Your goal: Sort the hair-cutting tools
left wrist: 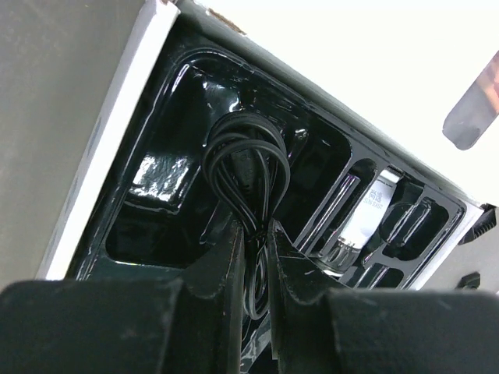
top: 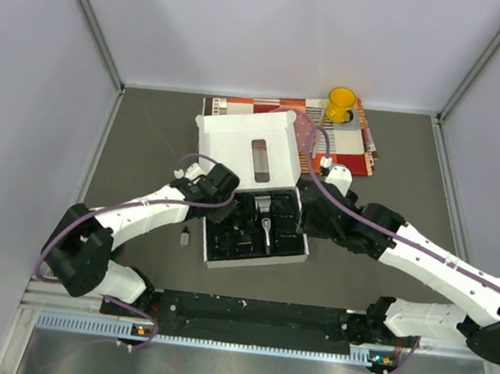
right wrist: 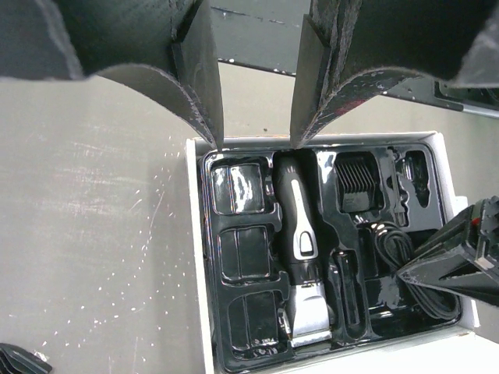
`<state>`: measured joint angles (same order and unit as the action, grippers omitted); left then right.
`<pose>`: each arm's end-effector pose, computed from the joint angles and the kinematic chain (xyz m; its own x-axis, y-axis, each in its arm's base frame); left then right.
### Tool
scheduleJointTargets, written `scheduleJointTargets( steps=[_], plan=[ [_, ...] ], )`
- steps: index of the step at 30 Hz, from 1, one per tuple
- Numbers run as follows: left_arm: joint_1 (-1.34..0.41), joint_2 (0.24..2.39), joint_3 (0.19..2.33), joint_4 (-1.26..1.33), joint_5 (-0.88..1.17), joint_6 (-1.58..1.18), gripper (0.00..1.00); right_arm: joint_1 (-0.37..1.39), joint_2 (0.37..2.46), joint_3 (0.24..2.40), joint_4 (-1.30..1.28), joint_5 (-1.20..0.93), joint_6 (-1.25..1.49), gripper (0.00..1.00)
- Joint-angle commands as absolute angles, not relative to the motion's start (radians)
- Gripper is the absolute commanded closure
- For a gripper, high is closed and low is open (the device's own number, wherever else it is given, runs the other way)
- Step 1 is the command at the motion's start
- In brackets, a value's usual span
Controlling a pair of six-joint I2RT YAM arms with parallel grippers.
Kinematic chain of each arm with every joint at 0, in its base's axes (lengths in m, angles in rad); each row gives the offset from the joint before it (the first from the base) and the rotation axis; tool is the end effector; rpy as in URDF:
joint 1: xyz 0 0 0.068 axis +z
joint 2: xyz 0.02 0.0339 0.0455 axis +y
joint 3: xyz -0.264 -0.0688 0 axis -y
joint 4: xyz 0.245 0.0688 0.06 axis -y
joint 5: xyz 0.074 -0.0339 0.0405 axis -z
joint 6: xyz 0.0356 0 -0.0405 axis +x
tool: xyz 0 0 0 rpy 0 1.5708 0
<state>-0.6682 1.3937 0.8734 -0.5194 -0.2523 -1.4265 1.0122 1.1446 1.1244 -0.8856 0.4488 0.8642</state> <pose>0.2181 -0.1608 0.2101 -0.5928 -0.7529 -0.2858 -0.5978 0.6492 -0.4703 0.1310 0.1805 0.3255 -0.7440 0.1026 -0.6603 -0.0867 0.9650 0.2476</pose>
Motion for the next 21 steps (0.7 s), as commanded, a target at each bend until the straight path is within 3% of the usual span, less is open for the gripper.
scheduleJointTargets(
  steps=[1, 7, 12, 18, 21],
  plan=[
    [-0.690, 1.410, 0.887, -0.495, -0.310, -1.511, 0.96, 1.002, 1.117, 1.123, -0.882, 0.448, 0.848, 0.60],
    [-0.693, 1.446, 0.919, -0.518, -0.318, -1.514, 0.94, 1.003, 1.132, 1.134, -0.884, 0.445, 0.825, 0.60],
    [-0.693, 1.480, 0.942, -0.538, -0.328, -1.517, 0.80, 1.002, 1.132, 1.146, -0.884, 0.457, 0.813, 0.59],
    [-0.692, 1.531, 0.992, -0.567, -0.304, -1.454, 0.71, 1.000, 1.134, 1.160, -0.887, 0.460, 0.810, 0.59],
    [-0.692, 1.534, 1.051, -0.630, -0.314, -1.404, 0.61, 0.999, 1.129, 1.166, -0.887, 0.459, 0.811, 0.59]
  ],
)
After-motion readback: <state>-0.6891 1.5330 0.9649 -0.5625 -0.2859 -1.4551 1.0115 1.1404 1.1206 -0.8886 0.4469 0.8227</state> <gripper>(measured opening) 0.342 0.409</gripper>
